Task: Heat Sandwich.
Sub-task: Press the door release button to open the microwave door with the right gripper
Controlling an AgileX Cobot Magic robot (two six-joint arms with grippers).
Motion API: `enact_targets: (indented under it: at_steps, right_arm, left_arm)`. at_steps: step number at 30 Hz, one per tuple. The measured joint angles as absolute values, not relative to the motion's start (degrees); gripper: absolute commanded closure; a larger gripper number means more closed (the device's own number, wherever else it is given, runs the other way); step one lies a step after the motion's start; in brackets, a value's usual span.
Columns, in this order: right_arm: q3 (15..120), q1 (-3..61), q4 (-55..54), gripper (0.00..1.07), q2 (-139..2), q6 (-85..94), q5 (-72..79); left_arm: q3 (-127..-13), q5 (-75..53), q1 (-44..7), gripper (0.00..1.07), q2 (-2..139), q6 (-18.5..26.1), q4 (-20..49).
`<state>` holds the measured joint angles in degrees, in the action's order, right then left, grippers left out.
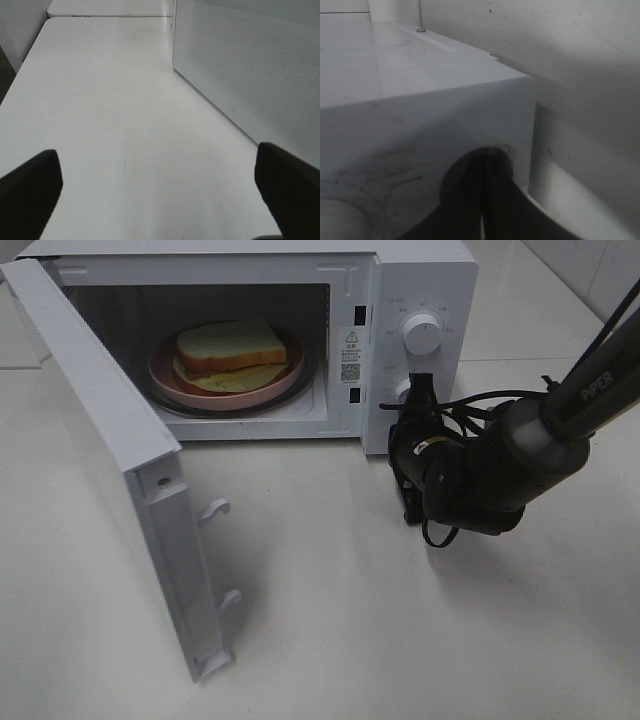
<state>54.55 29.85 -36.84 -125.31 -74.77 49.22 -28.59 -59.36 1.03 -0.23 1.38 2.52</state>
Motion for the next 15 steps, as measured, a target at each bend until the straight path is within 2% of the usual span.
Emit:
enact_targets:
  at_steps: [15]
  right_arm:
    - [55.2, 29.6, -38.2, 1.07, -123.6, -73.7, 44.2]
  left_arm:
    - [-28.6, -59.4, 1.0, 0.04, -0.2, 1.4, 2.5]
